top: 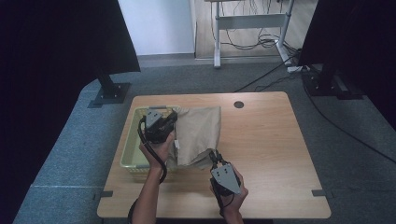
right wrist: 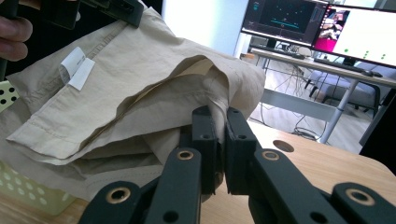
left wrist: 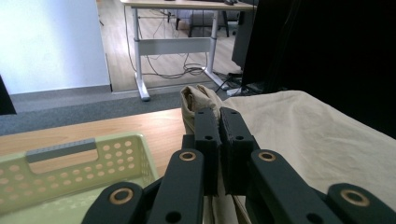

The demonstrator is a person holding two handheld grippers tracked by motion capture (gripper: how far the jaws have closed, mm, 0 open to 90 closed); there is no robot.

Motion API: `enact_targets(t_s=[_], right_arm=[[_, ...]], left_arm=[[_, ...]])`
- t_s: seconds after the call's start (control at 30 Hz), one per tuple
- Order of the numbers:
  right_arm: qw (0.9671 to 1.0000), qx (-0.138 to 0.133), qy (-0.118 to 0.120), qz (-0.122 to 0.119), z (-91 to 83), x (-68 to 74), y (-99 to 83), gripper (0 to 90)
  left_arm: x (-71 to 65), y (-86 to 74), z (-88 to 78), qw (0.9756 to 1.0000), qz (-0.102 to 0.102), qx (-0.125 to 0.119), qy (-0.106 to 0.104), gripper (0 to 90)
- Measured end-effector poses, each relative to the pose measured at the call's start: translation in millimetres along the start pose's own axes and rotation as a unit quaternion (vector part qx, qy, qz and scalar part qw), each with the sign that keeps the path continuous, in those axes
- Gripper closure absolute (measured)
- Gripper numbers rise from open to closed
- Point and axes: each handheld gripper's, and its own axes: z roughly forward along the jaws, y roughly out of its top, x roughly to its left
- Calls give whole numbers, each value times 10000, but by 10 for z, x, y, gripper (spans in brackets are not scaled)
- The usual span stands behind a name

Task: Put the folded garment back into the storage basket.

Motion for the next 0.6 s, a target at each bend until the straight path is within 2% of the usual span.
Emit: enact_targets(t_s=[0.6], right_arm=[[10000, -11, 82, -40, 49, 88, 42, 847]], left_arm=[[102, 1, -56, 10000, -18, -5, 76, 861]])
